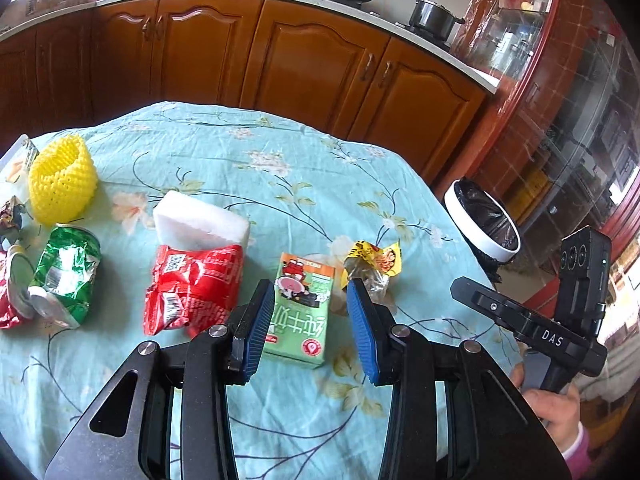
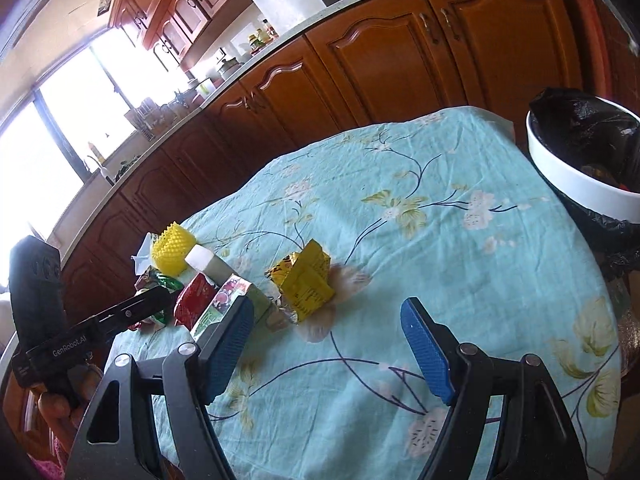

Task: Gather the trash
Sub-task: 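Move both open tools back over the remaining trash on the table, then grasp the green milk carton with the left tool while the right tool grasps the yellow snack wrapper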

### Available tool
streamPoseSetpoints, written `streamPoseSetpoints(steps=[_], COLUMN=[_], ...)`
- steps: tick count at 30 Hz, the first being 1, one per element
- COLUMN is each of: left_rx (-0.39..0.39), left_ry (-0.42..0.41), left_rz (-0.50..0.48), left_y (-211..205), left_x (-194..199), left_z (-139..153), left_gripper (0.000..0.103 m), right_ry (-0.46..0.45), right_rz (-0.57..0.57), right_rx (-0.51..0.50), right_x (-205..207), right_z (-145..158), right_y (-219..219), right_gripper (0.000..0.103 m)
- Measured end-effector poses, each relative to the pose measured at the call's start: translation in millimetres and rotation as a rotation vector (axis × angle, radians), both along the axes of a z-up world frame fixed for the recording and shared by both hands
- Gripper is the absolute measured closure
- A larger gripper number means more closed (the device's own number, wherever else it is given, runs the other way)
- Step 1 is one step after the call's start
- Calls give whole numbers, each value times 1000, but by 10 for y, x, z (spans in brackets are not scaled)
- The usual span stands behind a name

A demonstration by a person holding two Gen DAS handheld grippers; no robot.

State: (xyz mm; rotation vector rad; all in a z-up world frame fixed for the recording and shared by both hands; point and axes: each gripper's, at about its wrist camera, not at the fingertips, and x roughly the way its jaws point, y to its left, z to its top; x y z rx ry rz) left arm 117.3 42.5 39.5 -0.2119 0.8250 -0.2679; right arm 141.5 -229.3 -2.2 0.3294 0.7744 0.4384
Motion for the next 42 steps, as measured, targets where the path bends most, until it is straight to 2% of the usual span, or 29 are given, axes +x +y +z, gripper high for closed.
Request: streamPoseSetpoints(steps=[8, 11, 15, 17, 20, 22, 24, 25, 26, 27, 29, 34, 42], left_rx=[33, 52, 90, 111, 156, 170, 185, 191, 190, 181, 170, 120, 97], left_ry=[42, 48, 50, 50, 61, 74, 85, 86, 88, 83, 81, 75, 42], left_rz=[-23, -45, -81, -100, -102, -104, -99, -98, -99, -99, -104, -124, -176], left_y=[-10, -72, -186, -239, -313, -343, -376, -386, -397, -397, -410, -503, -829], left_x=[1, 32, 71, 91, 152, 197, 227, 237, 252, 256, 271, 297, 350], left_z=[-187, -225, -275, -312, -409, -486, -548, -569, -569, -563, -548, -476, -336], left_gripper=[65, 55, 51, 42, 42, 42, 47, 57, 57, 57, 57, 58, 58], right_ry=[9, 15, 23, 33, 47, 60, 79, 84, 85, 80, 62, 45, 21], right_rz=[45, 61, 66, 62, 63, 65, 61, 57, 54, 49, 38, 5, -67], right_rx=[-14, -22, -23, -18, -26, -37, -49, -44, -37, -35, -46, -45, -26], right_x=[130, 208, 311, 387, 498, 560, 609, 618, 612, 601, 565, 505, 354], right_z=[-62, -82, -121, -147, -194, -243, -299, -321, -332, -328, -301, -236, -110], right_y=[245, 314, 370, 377, 406, 426, 425, 408, 384, 362, 310, 114, -315], right_gripper=[25, 25, 26, 26, 26, 35, 64, 72, 85, 92, 96, 97, 97])
